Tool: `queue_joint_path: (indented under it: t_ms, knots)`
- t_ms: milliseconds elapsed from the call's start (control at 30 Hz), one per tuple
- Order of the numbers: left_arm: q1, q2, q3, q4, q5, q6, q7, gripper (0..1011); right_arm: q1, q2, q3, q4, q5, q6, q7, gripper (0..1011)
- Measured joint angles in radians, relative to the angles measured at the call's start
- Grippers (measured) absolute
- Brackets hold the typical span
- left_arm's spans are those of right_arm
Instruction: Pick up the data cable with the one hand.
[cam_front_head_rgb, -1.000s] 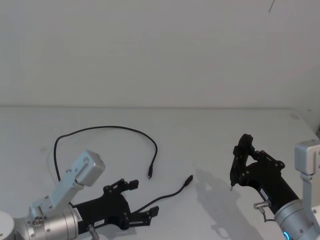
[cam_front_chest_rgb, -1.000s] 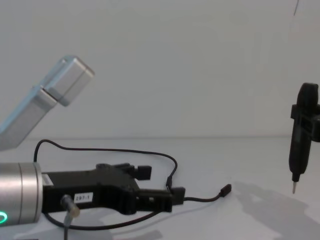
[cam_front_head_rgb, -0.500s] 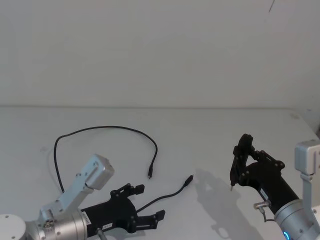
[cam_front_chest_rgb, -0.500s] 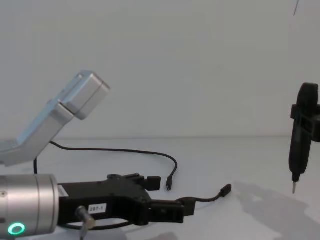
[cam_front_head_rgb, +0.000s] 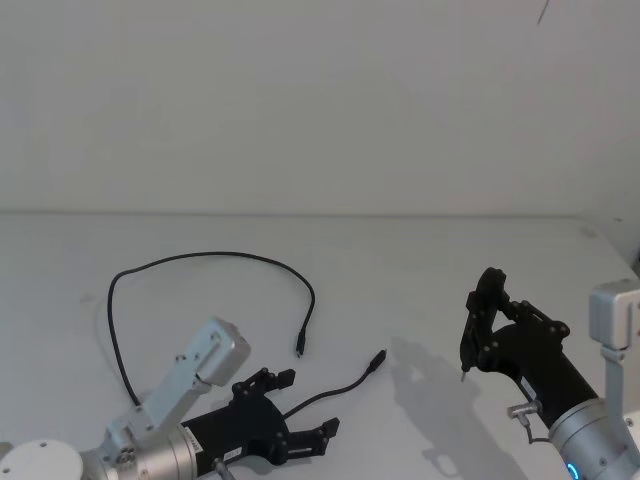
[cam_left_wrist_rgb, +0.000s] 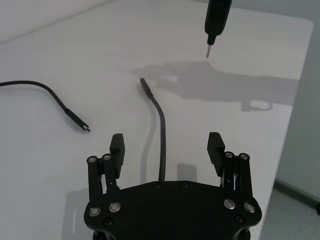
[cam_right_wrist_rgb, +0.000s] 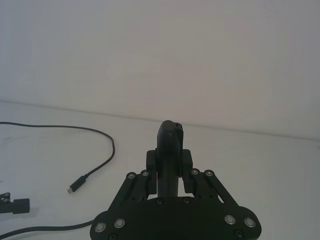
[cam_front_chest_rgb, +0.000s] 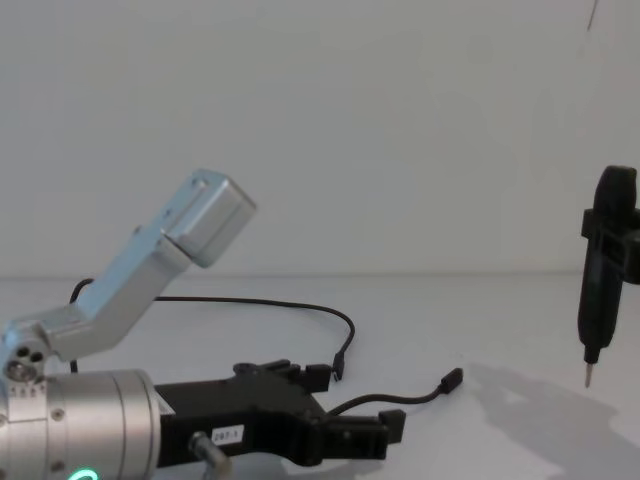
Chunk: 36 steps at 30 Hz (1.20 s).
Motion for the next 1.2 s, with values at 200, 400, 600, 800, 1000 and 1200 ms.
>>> queue_joint_path:
  t_ms: [200,400,600,800,1000,1200]
  knots:
    - [-0.003,-0.011,0.01,0.012,0.021,-0.003,0.011,945,0.0,0.0,0.0,0.0,0.0,0.0,0.0,279]
    - [-0.006,-0.021,0.013,0.02,0.036,-0.005,0.019,790,0.0,0.0,0.0,0.0,0.0,0.0,0.0,279]
    - [-0.008,-0.028,0.014,0.025,0.046,-0.006,0.024,612,0.0,0.0,0.0,0.0,0.0,0.0,0.0,279]
    - [-0.009,-0.032,0.015,0.028,0.051,-0.006,0.027,410,0.0,0.0,0.0,0.0,0.0,0.0,0.0,279]
    - [-0.009,-0.034,0.015,0.029,0.054,-0.007,0.029,252,0.0,0.0,0.0,0.0,0.0,0.0,0.0,279]
    - [-0.01,-0.036,0.015,0.03,0.056,-0.007,0.03,66,0.0,0.0,0.0,0.0,0.0,0.0,0.0,279]
